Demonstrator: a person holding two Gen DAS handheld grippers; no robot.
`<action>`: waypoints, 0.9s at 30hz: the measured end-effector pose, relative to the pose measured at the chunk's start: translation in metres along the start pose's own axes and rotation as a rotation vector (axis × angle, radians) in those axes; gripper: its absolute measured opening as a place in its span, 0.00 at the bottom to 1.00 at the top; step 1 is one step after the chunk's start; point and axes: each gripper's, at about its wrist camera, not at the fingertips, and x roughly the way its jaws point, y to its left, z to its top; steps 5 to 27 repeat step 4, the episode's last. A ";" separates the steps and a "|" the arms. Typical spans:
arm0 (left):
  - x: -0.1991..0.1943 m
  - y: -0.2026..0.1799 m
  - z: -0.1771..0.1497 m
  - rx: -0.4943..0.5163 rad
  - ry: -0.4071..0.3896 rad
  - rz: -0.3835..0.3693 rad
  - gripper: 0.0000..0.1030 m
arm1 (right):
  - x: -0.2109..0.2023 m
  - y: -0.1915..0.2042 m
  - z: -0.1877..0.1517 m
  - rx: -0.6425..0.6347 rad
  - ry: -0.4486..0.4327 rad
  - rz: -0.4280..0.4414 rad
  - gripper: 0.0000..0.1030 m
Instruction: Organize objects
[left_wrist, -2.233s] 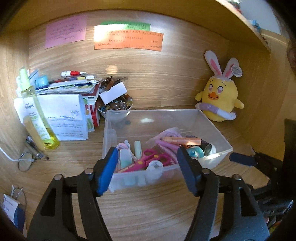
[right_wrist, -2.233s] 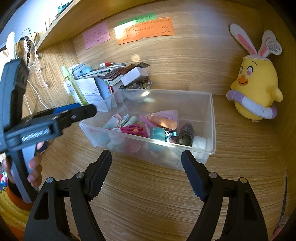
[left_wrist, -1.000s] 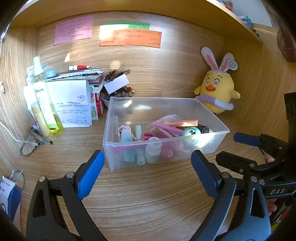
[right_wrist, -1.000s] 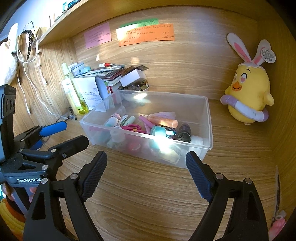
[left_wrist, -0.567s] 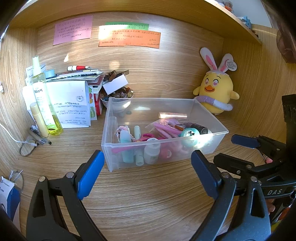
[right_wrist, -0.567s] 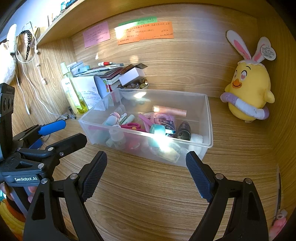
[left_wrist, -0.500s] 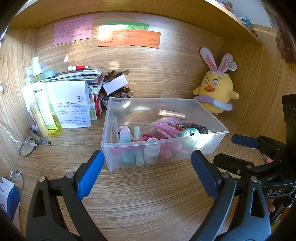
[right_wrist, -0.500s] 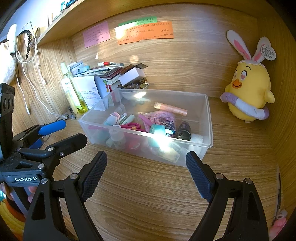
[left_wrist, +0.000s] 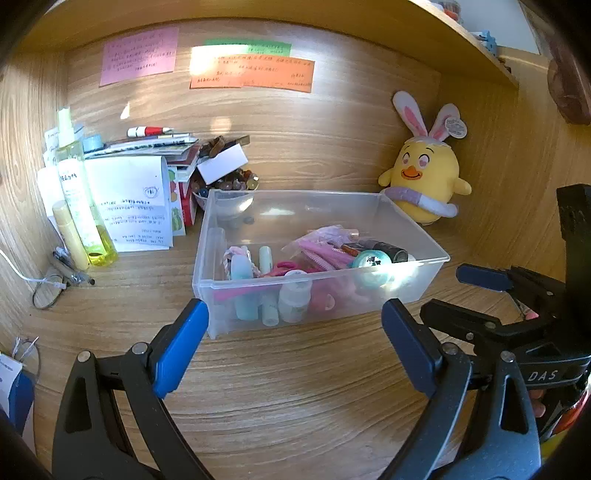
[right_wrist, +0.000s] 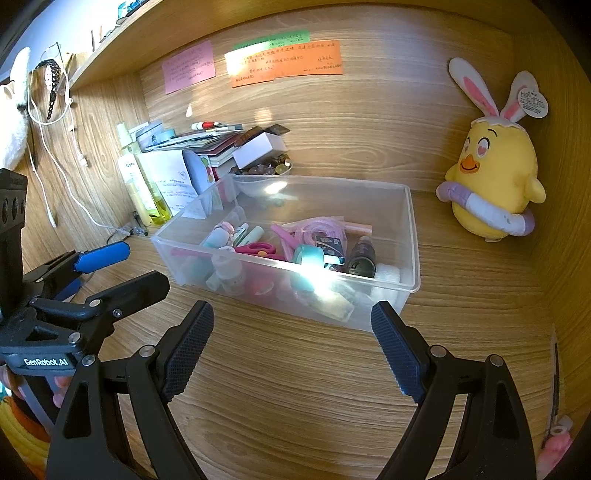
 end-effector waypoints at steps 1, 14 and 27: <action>-0.001 0.000 0.000 0.002 -0.003 -0.001 0.93 | 0.000 0.000 0.000 0.000 0.000 0.000 0.83; -0.001 0.000 0.001 0.001 -0.003 -0.006 0.93 | 0.000 -0.002 0.001 0.000 0.000 0.000 0.83; -0.001 0.000 0.001 0.001 -0.003 -0.006 0.93 | 0.000 -0.002 0.001 0.000 0.000 0.000 0.83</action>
